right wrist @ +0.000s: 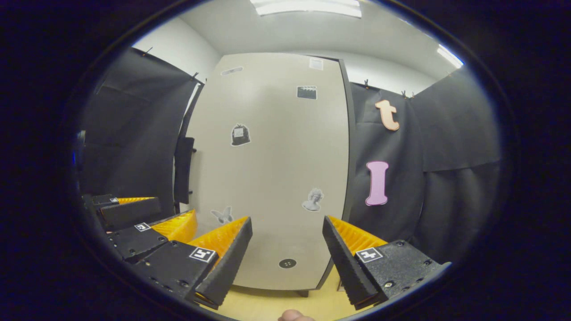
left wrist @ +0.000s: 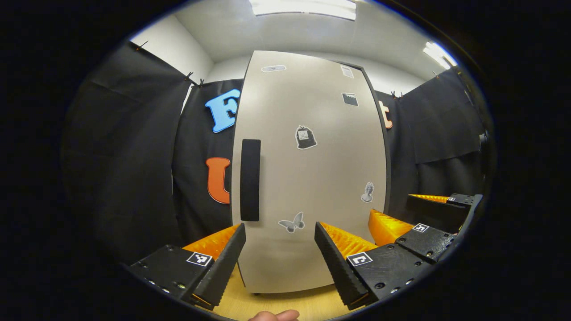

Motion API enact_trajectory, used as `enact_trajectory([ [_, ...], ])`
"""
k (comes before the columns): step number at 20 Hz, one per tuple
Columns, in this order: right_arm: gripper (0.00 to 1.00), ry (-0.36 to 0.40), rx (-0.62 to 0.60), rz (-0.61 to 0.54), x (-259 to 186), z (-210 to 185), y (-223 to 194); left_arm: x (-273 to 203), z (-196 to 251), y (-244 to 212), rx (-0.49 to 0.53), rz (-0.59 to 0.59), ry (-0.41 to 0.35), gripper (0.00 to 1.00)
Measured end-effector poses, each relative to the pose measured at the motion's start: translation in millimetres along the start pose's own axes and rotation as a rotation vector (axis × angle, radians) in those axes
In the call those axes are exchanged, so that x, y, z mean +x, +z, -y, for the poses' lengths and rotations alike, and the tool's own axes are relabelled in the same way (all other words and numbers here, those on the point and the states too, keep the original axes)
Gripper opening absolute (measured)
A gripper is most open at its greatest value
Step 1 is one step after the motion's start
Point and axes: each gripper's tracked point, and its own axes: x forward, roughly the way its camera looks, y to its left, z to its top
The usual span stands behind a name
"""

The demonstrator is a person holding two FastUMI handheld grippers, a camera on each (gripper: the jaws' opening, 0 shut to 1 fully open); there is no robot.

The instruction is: Open the cabinet door with the right hand, grasp the bottle in the cabinet with the left hand and place it on the coaster, then close the cabinet door with the right hand.

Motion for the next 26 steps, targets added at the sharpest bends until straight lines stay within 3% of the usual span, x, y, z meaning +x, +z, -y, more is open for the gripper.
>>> enact_trajectory([
  [8,0.99,0.005,-0.043,-0.039,5.8,-6.9,-10.3,5.2,-6.3,-13.3,0.032,-0.053,-0.010,0.95],
  [14,0.98,0.001,-0.094,0.069,-6.6,-7.1,14.2,-3.3,-3.4,3.6,0.018,-0.006,-0.034,0.94],
  [18,0.97,0.035,-0.091,0.045,-12.4,-13.5,6.6,-9.3,-3.4,4.3,-0.005,-0.001,-0.042,0.94],
  [22,0.96,0.023,-0.164,0.024,-20.9,-7.8,-2.9,-11.7,2.5,18.1,0.052,0.064,-0.068,0.94],
  [26,0.97,0.043,-0.135,0.016,-22.9,-11.6,-7.6,-14.2,1.0,22.1,0.077,0.083,-0.052,0.93],
])
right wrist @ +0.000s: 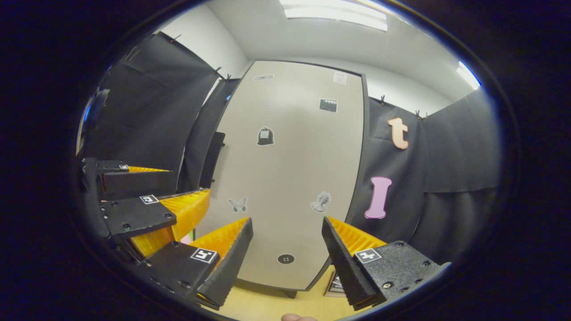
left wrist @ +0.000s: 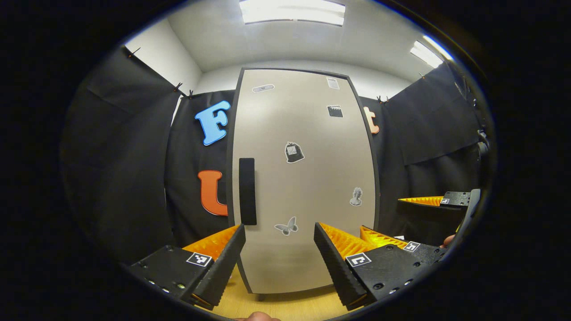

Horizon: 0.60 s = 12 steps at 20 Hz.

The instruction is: Open the cabinet door with the right hand, grasp the bottle in the cabinet with the left hand and place it on the coaster, then close the cabinet door with the right hand.

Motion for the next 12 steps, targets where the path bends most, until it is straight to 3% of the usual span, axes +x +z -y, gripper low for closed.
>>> enact_trajectory([
  [6,0.98,0.001,0.050,-0.015,-4.0,6.5,-5.4,-0.7,6.5,-5.1,-0.055,-0.031,0.026,0.93],
  [12,0.98,0.005,0.083,-0.046,0.4,20.5,-14.6,0.3,12.6,-0.2,-0.014,-0.023,0.087,0.93],
])
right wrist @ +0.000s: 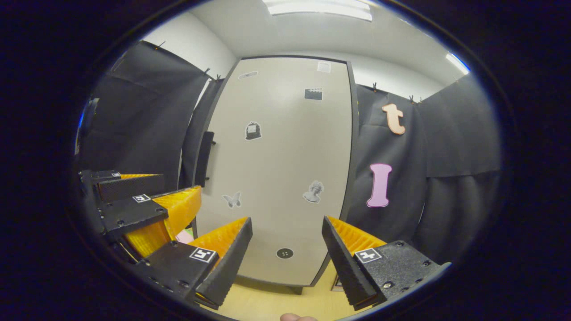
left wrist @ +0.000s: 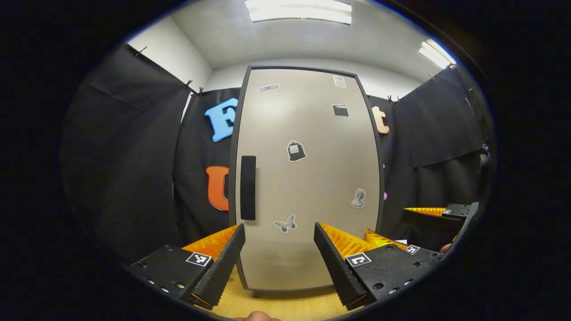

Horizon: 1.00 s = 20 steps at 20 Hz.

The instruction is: Open the cabinet door with the right hand, grasp the bottle in the cabinet with the left hand and place it on the coaster, then close the cabinet door with the right hand.

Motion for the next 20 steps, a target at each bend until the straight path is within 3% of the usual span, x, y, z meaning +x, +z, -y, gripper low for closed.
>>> enact_trajectory([
  [9,0.98,0.025,0.122,-0.051,6.6,19.8,-19.8,1.4,15.7,-31.8,0.032,-0.078,0.061,0.93],
  [13,0.98,-0.002,0.094,-0.052,13.0,19.8,-17.1,5.8,15.6,-34.9,0.034,-0.085,0.042,0.92],
  [17,0.98,-0.028,0.078,-0.066,23.5,12.3,-9.4,17.4,2.2,-38.8,-0.027,-0.090,0.046,0.92],
  [20,0.98,0.009,0.053,-0.061,30.2,-0.9,-11.0,22.2,-2.9,-43.3,-0.007,-0.098,0.031,0.93],
])
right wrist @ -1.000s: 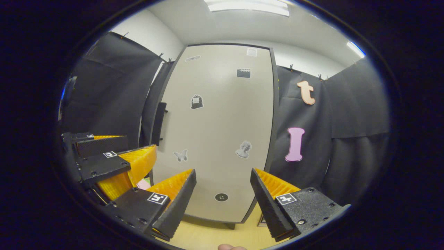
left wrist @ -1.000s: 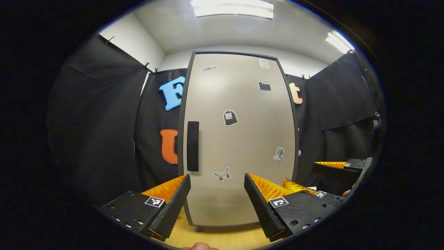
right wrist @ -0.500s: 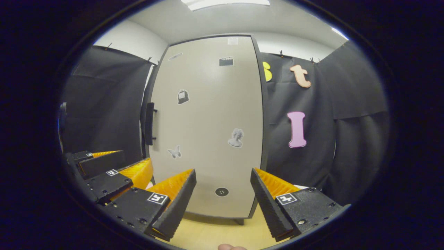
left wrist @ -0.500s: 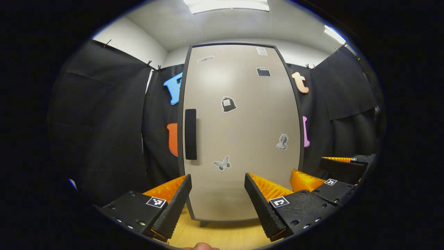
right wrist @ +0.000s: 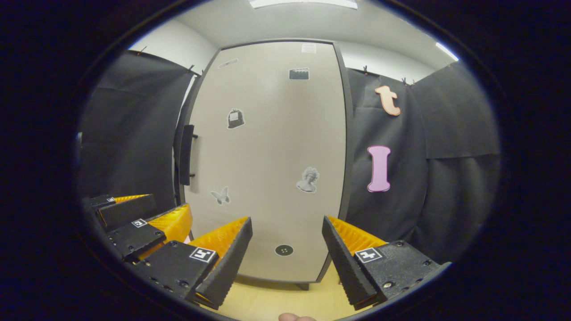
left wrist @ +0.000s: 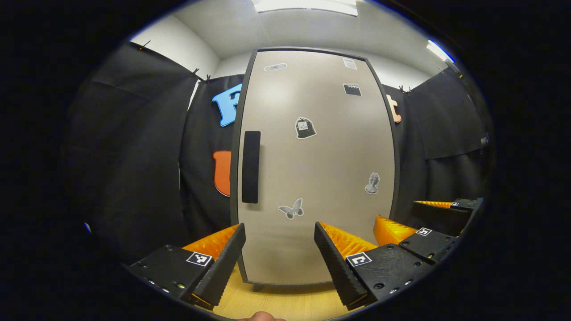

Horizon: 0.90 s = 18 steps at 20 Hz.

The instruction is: Open the cabinet door with the right hand, grasp the bottle in the cabinet with the left hand and place it on the coaster, then close the cabinet door with the right hand.

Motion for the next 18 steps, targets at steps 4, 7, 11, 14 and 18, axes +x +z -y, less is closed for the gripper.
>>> enact_trajectory([
  [4,0.99,-0.004,-0.004,-0.038,2.8,-4.3,-11.8,3.6,-3.0,-4.7,-0.008,0.006,-0.010,0.93],
  [7,0.99,-0.026,-0.032,-0.028,1.6,-2.9,-16.0,4.7,-3.8,-17.4,-0.016,-0.012,-0.025,0.93],
  [11,0.99,-0.034,-0.016,-0.048,-3.9,-7.8,-24.6,-2.5,-6.9,-24.0,-0.048,-0.021,-0.018,0.94],
  [14,0.99,-0.005,-0.053,-0.029,-3.5,-17.3,-17.5,-4.4,-11.2,-18.1,-0.013,-0.011,-0.033,0.94],
  [18,0.99,0.011,-0.073,-0.017,0.0,-21.2,-7.8,-1.0,-14.8,-9.3,-0.011,0.004,-0.030,0.94],
])
